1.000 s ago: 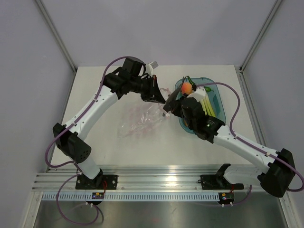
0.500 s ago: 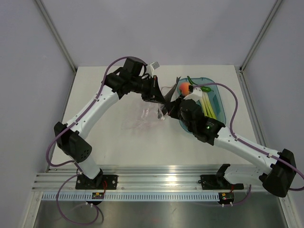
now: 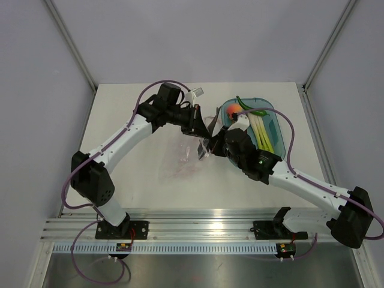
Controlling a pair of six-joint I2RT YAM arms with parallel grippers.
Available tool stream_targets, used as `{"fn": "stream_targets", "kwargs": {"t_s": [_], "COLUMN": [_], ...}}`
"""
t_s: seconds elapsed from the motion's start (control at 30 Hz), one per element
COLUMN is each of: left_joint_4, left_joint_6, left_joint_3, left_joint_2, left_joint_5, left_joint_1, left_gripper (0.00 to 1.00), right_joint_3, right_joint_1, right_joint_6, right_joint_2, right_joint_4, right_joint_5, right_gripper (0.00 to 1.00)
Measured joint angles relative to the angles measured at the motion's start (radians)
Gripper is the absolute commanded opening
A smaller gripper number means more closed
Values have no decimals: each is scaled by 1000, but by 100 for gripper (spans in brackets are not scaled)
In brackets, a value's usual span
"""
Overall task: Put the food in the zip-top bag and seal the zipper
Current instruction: Place the fake fish in the zipper food storage bag, then adjust the zipper food storage bag at the center of the board.
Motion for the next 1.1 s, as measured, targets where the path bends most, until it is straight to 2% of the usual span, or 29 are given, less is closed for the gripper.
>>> {"fn": "stream_targets", "kwargs": {"t_s": [0.1, 0.17, 0.2, 0.3, 0.4, 0.57, 0.67, 0.8, 0.97, 1.07, 1.1], "left_joint_4": [69, 109, 135, 188, 221, 245, 261, 266, 282, 293, 296], "left_joint_6": [-4, -14, -21, -35, -39, -38, -38, -39, -46, -51, -53], "left_joint_3": [-26, -49, -60, -69, -71, -78, -94, -110, -111, -116, -120], "left_joint_2": [-16, -35, -46, -64, -75, -82, -87, -91, -92, -92, -92], "left_joint_5": [31, 49, 60, 85, 106, 119, 125, 127, 127, 127, 127], "left_joint_1": [10, 15, 20, 33, 38, 39, 39, 39, 39, 39, 39], "left_gripper": [0, 0, 0, 0, 0, 0, 0, 0, 0, 0, 0], "right_joint_3": [29, 65, 80, 105, 123, 177, 238, 278, 274, 256, 251], "right_joint_1": [0, 0, 0, 1, 1, 1, 2, 0, -46, -80, -90], "right_joint_6": [-40, -69, -82, -114, -138, -172, -183, -163, -106, -81, -76], "right_joint_2": [11, 29, 37, 43, 34, -35, -88, -145, -146, -105, -87], "right_joint_4": [-64, -113, -135, -188, -244, -342, -385, -442, -544, -575, -580], "right_joint_5": [-34, -60, -77, -116, -128, -116, -87, -2, 36, 24, 13], "right_gripper": [1, 8, 25, 48, 52, 52, 61, 79, 82, 75, 63]}}
